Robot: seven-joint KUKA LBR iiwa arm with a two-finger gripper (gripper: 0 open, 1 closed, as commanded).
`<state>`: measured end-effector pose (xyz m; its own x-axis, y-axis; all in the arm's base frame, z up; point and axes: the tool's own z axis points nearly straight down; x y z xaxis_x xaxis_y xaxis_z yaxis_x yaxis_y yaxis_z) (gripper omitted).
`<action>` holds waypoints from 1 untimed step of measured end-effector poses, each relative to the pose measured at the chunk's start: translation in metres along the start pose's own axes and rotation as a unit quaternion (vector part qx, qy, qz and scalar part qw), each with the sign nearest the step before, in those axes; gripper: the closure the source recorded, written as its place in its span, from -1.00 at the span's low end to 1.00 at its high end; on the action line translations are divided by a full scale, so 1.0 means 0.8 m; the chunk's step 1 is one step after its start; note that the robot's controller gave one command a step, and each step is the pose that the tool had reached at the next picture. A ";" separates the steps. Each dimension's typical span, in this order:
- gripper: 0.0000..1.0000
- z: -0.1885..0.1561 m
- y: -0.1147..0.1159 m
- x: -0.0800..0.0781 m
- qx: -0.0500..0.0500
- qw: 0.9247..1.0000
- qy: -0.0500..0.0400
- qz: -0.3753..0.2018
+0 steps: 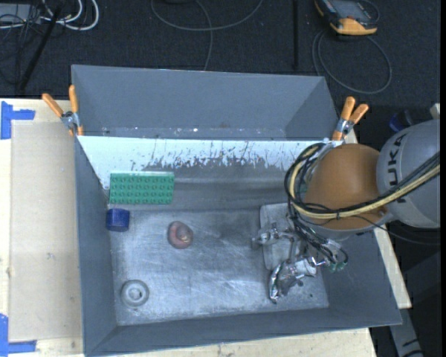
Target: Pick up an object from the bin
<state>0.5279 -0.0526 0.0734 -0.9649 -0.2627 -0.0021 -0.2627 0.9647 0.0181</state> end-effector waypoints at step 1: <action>-1.00 0.001 -0.004 0.010 0.000 0.999 -0.001 -0.035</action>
Offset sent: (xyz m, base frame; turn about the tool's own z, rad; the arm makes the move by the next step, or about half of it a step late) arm -0.0432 -0.0744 -0.0034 -0.2194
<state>0.5207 -0.0576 0.0728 -0.9444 -0.3287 -0.0050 -0.3287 0.9443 0.0179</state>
